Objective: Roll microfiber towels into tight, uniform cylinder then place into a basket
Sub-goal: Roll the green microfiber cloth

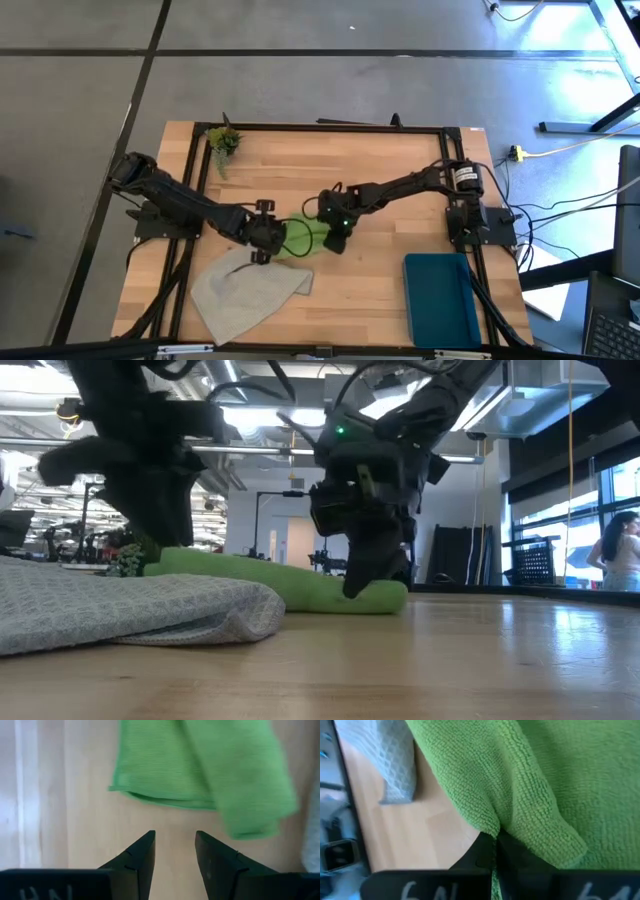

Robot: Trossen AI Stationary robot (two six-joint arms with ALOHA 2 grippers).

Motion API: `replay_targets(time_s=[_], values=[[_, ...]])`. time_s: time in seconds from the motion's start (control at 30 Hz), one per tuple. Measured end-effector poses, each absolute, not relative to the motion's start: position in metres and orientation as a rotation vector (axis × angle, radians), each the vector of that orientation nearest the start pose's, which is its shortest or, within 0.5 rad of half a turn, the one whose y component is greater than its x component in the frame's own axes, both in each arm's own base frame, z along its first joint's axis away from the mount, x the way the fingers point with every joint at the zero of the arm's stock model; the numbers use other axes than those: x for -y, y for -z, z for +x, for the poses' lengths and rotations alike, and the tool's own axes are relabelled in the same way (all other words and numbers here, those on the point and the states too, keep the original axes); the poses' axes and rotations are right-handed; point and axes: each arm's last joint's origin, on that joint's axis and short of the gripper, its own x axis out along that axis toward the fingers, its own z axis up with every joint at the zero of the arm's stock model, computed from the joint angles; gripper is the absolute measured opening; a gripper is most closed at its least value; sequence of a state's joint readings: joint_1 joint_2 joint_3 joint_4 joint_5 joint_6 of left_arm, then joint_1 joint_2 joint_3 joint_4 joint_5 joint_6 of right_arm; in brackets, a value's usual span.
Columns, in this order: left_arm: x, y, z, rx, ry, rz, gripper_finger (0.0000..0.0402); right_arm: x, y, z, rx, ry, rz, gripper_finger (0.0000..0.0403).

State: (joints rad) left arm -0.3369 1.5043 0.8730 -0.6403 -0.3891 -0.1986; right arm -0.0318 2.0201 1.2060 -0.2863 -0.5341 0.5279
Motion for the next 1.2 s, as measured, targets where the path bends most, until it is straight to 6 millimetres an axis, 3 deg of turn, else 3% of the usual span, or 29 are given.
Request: replay_targets(time_s=[0.4, 0.6, 0.9, 1.2], values=[[0.096, -0.181, 0.246, -1.153, -0.104, 0.329, 0.0133, 0.033, -0.127, 0.386, -1.182, -0.270, 1.093, 0.0008], [0.103, -0.182, 0.245, -1.116, -0.105, 0.352, 0.0133, 0.050, -0.128, 0.384, -1.177, -0.244, 1.200, 0.0008], [0.105, -0.184, 0.249, -1.067, -0.102, 0.360, 0.0133, 0.066, -0.128, 0.380, -1.174, -0.182, 1.258, 0.0008], [0.105, -0.184, 0.249, -1.066, -0.101, 0.361, 0.0133, 0.074, -0.122, 0.369, -1.250, -0.002, 1.258, 0.0008]])
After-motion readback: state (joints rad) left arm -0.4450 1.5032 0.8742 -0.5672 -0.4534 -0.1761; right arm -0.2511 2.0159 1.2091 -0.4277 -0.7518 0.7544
